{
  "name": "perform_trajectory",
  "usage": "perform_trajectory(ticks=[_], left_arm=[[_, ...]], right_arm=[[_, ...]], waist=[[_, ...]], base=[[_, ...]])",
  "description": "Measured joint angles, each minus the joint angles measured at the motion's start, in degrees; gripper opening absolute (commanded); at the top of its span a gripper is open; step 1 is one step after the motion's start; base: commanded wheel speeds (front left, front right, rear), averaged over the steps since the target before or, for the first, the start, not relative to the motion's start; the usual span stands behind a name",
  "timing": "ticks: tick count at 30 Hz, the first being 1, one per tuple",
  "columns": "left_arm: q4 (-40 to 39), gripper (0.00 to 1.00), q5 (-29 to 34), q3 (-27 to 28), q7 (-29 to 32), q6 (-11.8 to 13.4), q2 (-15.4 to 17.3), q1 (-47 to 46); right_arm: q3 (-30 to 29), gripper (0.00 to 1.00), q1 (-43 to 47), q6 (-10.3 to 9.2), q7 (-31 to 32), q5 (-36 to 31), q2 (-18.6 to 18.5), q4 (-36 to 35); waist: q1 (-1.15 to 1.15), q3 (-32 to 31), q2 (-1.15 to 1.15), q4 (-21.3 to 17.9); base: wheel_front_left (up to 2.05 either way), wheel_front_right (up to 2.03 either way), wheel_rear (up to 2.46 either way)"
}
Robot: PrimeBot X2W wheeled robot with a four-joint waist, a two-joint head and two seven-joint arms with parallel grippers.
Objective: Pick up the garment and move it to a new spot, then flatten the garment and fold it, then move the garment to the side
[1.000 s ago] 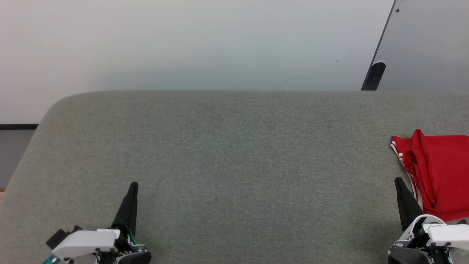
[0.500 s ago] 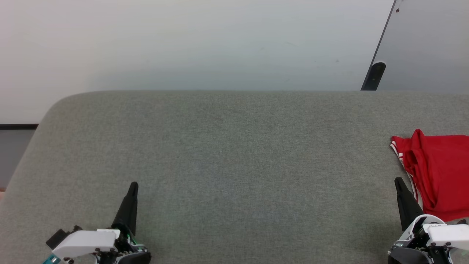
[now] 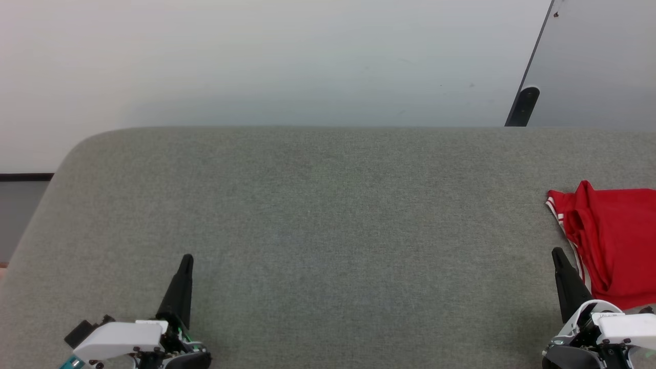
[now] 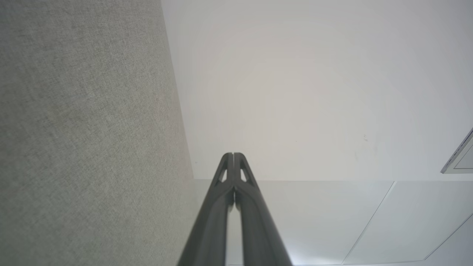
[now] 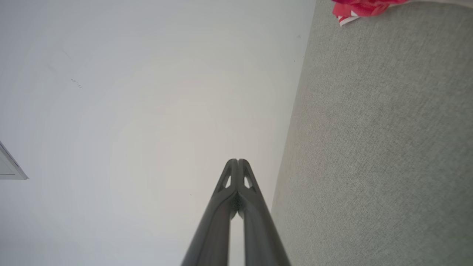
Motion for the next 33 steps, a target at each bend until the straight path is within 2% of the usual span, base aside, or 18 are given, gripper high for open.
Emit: perform_trajectory(ticks=[33], left_arm=[[0.0, 0.00, 0.0, 0.0, 0.0, 0.0, 0.0, 0.0]], right_arm=[[0.0, 0.00, 0.0, 0.00, 0.0, 0.0, 0.0, 0.0]], waist=[[0.00, 0.0, 0.00, 0.0]], base=[[0.00, 0.00, 0.00]])
